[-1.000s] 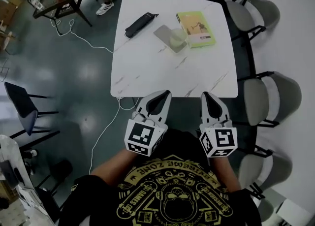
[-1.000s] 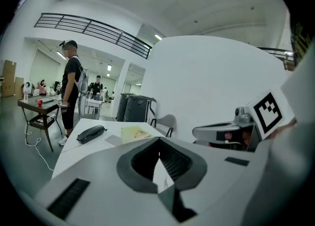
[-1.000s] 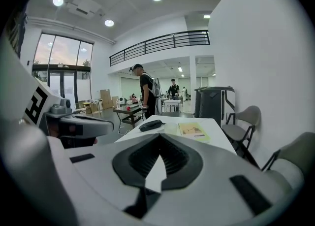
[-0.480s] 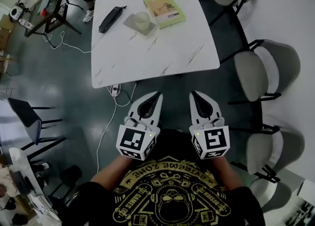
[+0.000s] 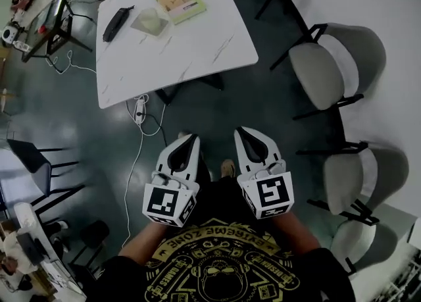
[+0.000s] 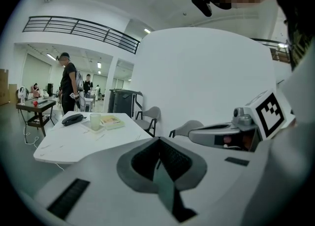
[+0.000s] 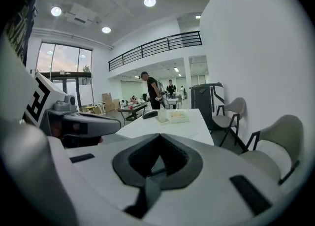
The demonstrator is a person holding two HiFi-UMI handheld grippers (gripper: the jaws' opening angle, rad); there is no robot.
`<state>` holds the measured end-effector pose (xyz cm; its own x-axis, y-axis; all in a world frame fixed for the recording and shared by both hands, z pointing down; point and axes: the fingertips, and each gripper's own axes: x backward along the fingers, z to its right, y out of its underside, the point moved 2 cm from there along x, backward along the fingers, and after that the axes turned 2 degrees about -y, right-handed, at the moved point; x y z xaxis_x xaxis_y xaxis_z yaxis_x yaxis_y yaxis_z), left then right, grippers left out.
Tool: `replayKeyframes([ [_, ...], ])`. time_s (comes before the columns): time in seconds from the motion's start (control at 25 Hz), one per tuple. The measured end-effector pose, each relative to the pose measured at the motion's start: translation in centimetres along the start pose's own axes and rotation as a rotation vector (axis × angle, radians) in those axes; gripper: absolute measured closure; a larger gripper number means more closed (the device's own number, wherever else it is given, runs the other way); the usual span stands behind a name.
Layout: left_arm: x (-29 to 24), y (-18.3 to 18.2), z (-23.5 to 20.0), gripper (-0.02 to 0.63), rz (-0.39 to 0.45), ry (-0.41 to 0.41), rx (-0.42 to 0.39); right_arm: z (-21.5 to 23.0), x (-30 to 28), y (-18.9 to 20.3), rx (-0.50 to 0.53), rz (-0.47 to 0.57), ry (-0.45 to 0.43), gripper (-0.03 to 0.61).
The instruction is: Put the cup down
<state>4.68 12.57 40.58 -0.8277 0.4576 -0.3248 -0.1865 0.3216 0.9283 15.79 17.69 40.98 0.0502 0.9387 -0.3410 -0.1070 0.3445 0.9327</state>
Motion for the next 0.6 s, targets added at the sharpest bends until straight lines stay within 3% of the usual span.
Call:
replayKeyframes([
  [0.2,0.9,0.5,1.5,0.604,-0.009,-0.005,-0.021,0.5,2.0,0.8,0.012,0.01,0.005,0.572],
  [0.6,4.7,0.5,-1.3,0.606,0.013,-0.058,-0.028,-3.1,1.7,0.4,-0.003,0.035,-0.024,0.572],
])
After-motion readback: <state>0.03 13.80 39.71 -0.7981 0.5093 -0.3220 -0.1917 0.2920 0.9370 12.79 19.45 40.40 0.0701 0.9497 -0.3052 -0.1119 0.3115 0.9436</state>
